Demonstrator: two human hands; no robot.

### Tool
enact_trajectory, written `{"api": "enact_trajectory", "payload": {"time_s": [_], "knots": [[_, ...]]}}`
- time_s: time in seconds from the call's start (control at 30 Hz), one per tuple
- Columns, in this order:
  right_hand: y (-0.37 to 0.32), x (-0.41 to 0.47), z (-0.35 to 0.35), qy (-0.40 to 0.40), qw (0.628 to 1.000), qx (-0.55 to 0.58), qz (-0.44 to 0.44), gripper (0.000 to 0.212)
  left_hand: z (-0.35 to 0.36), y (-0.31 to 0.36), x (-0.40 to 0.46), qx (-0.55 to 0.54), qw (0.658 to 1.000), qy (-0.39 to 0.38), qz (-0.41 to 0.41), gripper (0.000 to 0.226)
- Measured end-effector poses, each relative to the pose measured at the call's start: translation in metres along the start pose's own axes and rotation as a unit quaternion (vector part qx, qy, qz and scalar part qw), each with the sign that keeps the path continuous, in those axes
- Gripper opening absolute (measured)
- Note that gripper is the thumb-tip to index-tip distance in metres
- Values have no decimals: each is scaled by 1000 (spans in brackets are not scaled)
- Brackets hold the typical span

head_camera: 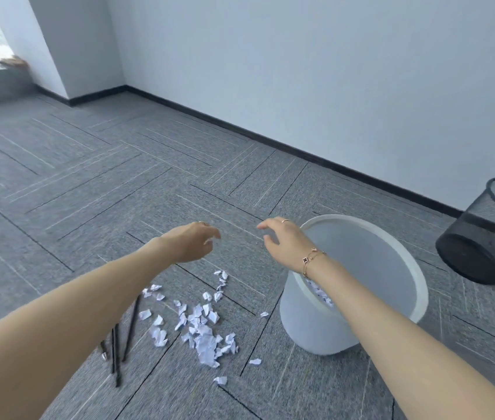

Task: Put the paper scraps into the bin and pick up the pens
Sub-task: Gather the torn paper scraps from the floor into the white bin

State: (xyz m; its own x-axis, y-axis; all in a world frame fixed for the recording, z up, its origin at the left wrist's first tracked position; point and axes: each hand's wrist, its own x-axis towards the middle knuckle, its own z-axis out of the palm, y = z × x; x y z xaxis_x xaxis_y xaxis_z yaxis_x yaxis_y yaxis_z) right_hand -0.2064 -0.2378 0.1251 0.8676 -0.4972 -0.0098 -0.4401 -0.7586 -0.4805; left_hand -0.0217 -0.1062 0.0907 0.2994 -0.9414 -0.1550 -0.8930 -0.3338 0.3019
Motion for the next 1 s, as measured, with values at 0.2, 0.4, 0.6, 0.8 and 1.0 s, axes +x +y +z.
{"api": "enact_trajectory", "payload": {"time_s": [0.2,0.4,0.6,0.8,1.0], "knots": [[-16,25,59,-41,999,5,-21,28,46,-71,-34,-18,996,-32,-84,38],[1,36,135,-112,994,4,-3,27,96,-111,-55,-42,989,-43,-134,43],[18,43,190,-147,989,-5,3,26,135,-138,-59,-66,977,-35,-197,52],[35,53,225,-174,984,-25,1,28,160,-158,-52,-82,973,-19,-214,54],[55,82,252,-168,983,-44,54,40,180,-166,-31,-84,971,-62,-216,55]]}}
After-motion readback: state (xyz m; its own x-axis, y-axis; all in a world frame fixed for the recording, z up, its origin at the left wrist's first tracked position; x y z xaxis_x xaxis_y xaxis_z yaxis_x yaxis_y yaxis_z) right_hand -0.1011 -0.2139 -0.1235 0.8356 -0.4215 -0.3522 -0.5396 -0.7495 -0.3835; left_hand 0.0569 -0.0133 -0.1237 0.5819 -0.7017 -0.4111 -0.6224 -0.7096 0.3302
